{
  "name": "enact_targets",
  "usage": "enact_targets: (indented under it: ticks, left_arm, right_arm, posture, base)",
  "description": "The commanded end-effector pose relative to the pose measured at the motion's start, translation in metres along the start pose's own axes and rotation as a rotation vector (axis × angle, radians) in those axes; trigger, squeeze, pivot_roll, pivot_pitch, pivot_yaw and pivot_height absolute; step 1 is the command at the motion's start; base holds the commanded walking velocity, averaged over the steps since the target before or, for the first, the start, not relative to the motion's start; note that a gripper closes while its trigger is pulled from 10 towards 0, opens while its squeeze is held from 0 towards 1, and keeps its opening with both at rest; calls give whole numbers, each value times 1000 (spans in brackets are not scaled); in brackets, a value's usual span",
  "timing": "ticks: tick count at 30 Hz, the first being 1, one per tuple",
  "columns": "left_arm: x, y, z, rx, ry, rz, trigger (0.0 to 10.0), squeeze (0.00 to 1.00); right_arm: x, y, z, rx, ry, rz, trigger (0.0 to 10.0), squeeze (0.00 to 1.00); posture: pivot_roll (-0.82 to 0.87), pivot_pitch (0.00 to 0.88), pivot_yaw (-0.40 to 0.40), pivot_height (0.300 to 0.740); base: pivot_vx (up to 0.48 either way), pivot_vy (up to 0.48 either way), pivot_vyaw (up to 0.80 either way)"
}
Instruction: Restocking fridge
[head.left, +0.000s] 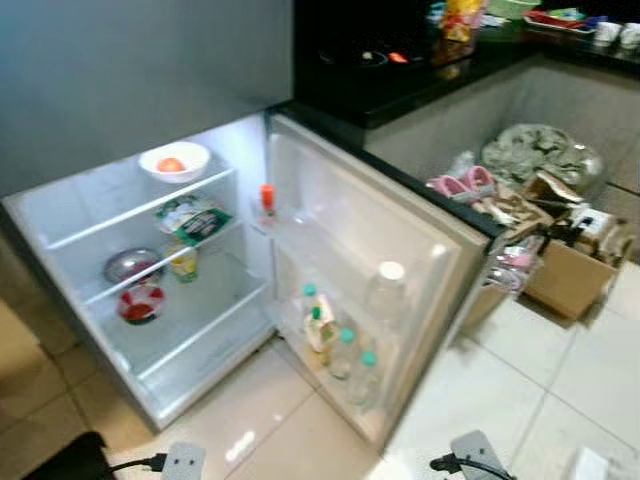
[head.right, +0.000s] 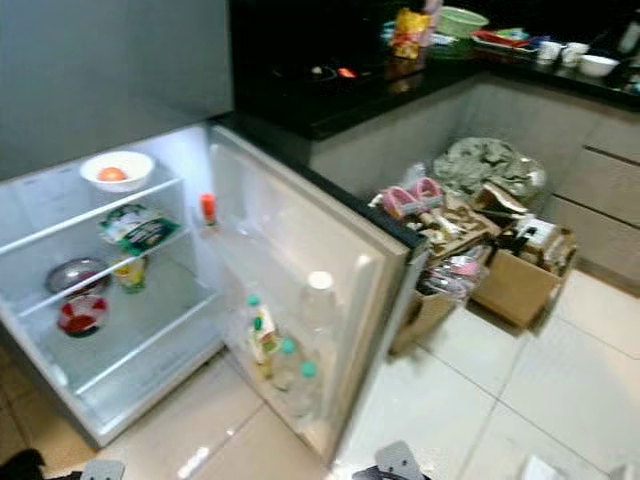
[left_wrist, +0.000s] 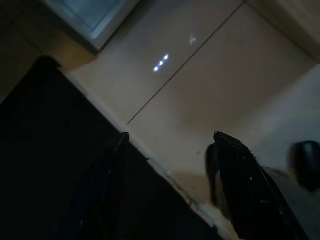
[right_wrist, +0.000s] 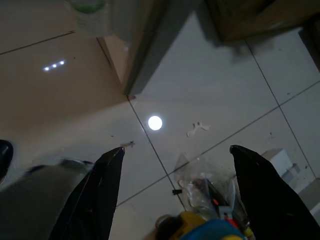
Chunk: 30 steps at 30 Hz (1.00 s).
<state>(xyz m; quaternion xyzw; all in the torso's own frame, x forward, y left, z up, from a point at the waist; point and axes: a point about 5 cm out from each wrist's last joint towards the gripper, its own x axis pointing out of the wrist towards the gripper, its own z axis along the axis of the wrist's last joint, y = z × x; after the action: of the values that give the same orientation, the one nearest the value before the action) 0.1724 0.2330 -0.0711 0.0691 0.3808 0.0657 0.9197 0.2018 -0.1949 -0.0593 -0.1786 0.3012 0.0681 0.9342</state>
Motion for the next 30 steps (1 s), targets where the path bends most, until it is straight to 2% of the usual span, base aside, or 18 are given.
enact_targets:
  ticks: [1,6,10,13,15,16,17,18,19,20,23,24,29,30]
  left_arm:
    - [-3,1,-10,15,38,0,10000,0]
    - [-4,2,-11,7,45,9,10000,0]
    - [-4,2,-12,-5,48,11,10000,0]
    - [-4,3,-12,-15,45,10,10000,0]
    - [-5,4,-13,-17,47,10,10000,0]
    - [-5,4,-13,-17,47,10,10000,0]
    - [-5,4,-14,-17,50,10,10000,0]
    - [-5,5,-15,-16,54,10,10000,0]
    - [-5,5,-15,-16,54,10,10000,0]
    - [-6,6,-15,-16,58,10,10000,0]
    - [-6,6,-15,-17,60,10,10000,0]
    - [-6,5,-16,-17,61,10,10000,0]
    - [-6,5,-16,-19,62,9,10000,0]
    - [-6,5,-16,-19,62,9,10000,0]
  right_arm:
    - [-2,-2,-6,5,26,-5,10000,0]
    - [-2,-2,-5,5,22,-2,10000,0]
    - [-1,-1,-3,9,10,2,10000,0]
    - [2,-5,9,41,-56,-3,10000,0]
    - [6,-11,25,68,-127,-18,10000,0]
    - [6,-11,25,68,-127,-18,10000,0]
    - [9,-16,37,83,-177,-24,10000,0]
    - [13,-23,59,104,-262,-29,10000,0]
    - [13,-23,59,104,-262,-29,10000,0]
    - [17,-30,84,117,-353,-34,10000,0]
    - [19,-40,120,135,-475,-40,10000,0]
    - [18,-45,141,140,-544,-47,10000,0]
    - [15,-61,181,172,-669,-88,10000,0]
    - [15,-61,181,172,-669,-88,10000,0]
  posture:
    - [-137,120,-11,740]
    - [-137,122,-12,740]
    - [-137,122,-12,740]
    - [-137,128,-9,740]
    - [-138,130,-8,740]
    - [-138,130,-8,740]
    - [-140,131,-7,740]
    - [-141,132,-6,740]
    - [-141,132,-6,740]
    - [-140,133,-6,740]
    - [-140,133,-6,740]
    - [-140,133,-6,740]
    - [-133,133,-9,740]
    - [-133,133,-9,740]
  base:
    - [0,-469,0]
    - [0,-290,0]
    - [0,0,0]
    - [0,0,0]
    - [0,0,0]
    - [0,0,0]
    - [0,0,0]
    - [0,0,0]
    - [0,0,0]
    - [0,0,0]
    - [0,0,0]
    - [0,0,0]
    - [0,0,0]
    - [0,0,0]
